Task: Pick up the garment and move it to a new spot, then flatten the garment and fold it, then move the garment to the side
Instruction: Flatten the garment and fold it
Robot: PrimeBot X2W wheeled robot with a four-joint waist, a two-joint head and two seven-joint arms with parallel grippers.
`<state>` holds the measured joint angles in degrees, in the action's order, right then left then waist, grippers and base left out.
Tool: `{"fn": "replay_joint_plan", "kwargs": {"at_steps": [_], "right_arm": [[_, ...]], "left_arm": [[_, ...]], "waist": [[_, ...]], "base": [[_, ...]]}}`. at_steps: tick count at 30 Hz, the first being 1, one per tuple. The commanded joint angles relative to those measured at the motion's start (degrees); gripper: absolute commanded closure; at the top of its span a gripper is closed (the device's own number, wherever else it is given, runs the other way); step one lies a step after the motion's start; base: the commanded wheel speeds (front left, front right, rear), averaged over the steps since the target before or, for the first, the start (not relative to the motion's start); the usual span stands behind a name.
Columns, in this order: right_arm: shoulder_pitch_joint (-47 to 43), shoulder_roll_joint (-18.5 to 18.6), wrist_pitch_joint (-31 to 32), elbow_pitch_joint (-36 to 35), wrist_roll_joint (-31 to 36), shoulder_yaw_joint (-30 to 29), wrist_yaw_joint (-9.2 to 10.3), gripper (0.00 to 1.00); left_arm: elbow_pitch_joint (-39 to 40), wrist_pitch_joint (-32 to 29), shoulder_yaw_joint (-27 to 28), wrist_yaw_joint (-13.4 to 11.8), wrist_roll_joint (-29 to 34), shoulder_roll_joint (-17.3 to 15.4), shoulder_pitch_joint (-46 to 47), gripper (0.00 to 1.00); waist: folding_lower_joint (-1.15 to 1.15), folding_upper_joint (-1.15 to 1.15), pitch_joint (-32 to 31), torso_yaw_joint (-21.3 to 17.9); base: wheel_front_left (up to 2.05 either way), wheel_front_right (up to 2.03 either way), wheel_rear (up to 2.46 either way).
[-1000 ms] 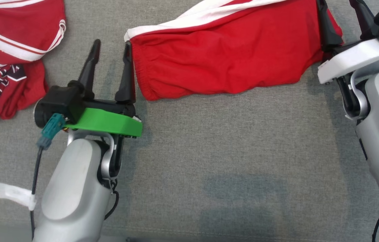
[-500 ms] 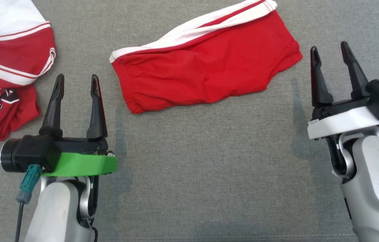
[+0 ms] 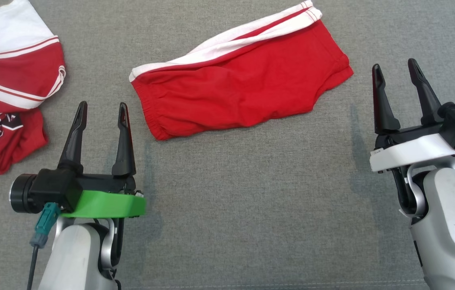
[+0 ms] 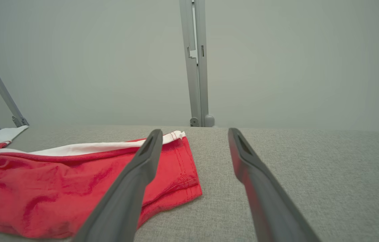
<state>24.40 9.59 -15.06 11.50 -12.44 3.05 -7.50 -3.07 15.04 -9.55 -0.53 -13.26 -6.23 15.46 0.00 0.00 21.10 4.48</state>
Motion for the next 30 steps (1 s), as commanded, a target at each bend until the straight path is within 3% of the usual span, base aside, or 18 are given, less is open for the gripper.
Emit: {"fn": "replay_joint_plan", "kwargs": {"at_steps": [1,10,20,26,27,28,29,30], "right_arm": [[0.6,0.2,-0.1,0.2,0.3,-0.3,0.02,0.0],[6.0,1.2,0.1,4.8,0.4,-0.8,0.02,0.0],[13.9,3.7,2.4,15.6,1.2,-1.7,0.02,0.0],[15.3,3.3,5.3,22.2,0.5,-1.3,0.02,0.0],[15.1,2.9,5.7,23.1,0.2,-0.9,0.01,0.04],[14.9,2.5,5.9,23.7,-0.2,-0.5,0.0,0.51],[14.7,2.2,6.3,24.2,-0.5,-0.1,0.0,0.73],[14.6,1.9,6.3,24.3,-1.0,0.2,0.0,1.0]], "left_arm": [[-0.2,0.2,0.1,0.2,0.7,0.2,0.3,0.0],[0.0,0.2,-0.7,1.5,1.0,1.2,2.4,0.0],[0.2,0.2,-2.1,2.4,0.0,2.9,5.2,0.0],[-0.1,0.2,-2.4,2.3,-0.2,3.2,5.4,0.0],[-0.1,0.2,-2.3,2.2,-0.2,3.2,5.4,0.0],[-0.2,0.2,-2.3,2.1,-0.3,3.2,5.3,0.0],[-0.2,0.2,-2.2,2.1,-0.3,3.3,5.2,0.0],[-0.3,0.2,-2.1,2.2,-0.3,3.3,5.2,0.0]], "waist": [[0.0,0.0,0.0,0.3],[0.0,0.0,3.1,3.6],[0.0,0.0,8.8,9.0],[0.0,0.0,9.4,9.9],[0.0,0.0,9.4,9.8],[0.0,0.0,9.3,9.6],[0.0,0.0,9.2,9.3],[0.0,0.0,9.0,9.0]], "base": [[0.0,0.0,0.0],[0.0,0.0,0.0],[0.0,0.0,0.0],[0.0,0.0,0.0],[0.0,0.0,0.0],[0.0,0.0,0.0],[0.0,0.0,0.0],[0.0,0.0,0.0]]}}
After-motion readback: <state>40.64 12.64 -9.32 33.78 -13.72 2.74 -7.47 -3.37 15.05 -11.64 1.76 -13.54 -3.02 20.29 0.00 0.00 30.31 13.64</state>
